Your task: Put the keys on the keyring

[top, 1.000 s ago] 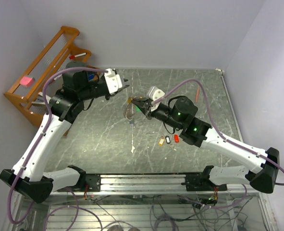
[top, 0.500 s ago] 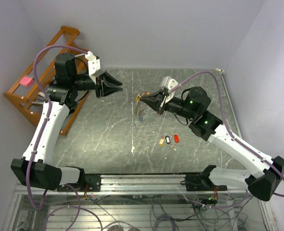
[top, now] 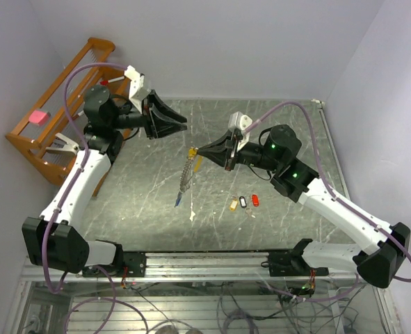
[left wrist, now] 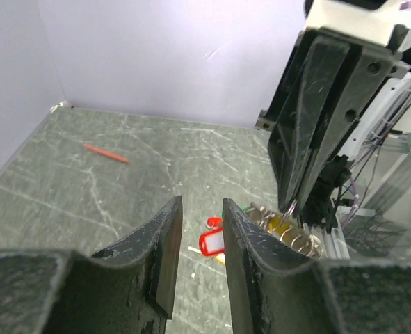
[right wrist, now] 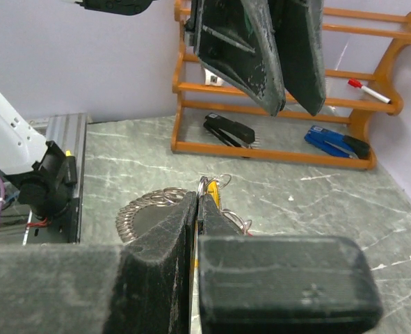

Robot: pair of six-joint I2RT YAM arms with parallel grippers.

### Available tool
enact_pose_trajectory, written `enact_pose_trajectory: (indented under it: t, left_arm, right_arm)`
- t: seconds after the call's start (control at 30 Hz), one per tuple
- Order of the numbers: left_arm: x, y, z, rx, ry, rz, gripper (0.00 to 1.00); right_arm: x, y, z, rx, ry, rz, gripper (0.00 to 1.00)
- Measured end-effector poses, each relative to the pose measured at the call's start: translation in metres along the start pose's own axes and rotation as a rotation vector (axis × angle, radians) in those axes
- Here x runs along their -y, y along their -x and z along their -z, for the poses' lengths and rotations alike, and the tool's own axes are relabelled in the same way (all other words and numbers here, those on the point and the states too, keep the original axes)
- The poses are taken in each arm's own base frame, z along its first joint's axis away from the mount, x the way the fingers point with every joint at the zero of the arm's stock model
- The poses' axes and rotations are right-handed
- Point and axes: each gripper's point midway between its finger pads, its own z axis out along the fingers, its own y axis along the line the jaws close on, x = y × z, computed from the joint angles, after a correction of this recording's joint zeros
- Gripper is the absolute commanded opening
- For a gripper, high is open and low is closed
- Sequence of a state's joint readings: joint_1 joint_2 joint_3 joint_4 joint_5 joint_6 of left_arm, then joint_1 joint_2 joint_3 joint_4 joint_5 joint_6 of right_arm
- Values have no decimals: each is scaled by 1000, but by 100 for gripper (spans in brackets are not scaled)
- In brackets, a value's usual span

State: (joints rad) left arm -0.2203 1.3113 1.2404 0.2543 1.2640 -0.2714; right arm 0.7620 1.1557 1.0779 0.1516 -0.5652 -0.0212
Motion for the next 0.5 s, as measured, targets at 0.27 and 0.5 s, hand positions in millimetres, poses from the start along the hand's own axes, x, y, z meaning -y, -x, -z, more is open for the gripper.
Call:
enact_pose_trajectory:
  t: [0.27,0.5]
  left_arm:
    - [24,-4,-16,-14,-121,48,39]
    - [29,-15,-15,-44,-158,74,38]
  right_arm:
    - [-2,-3,-2,-6,13,-10,0]
    - [-1,-3,-2,-6,12,-9,0]
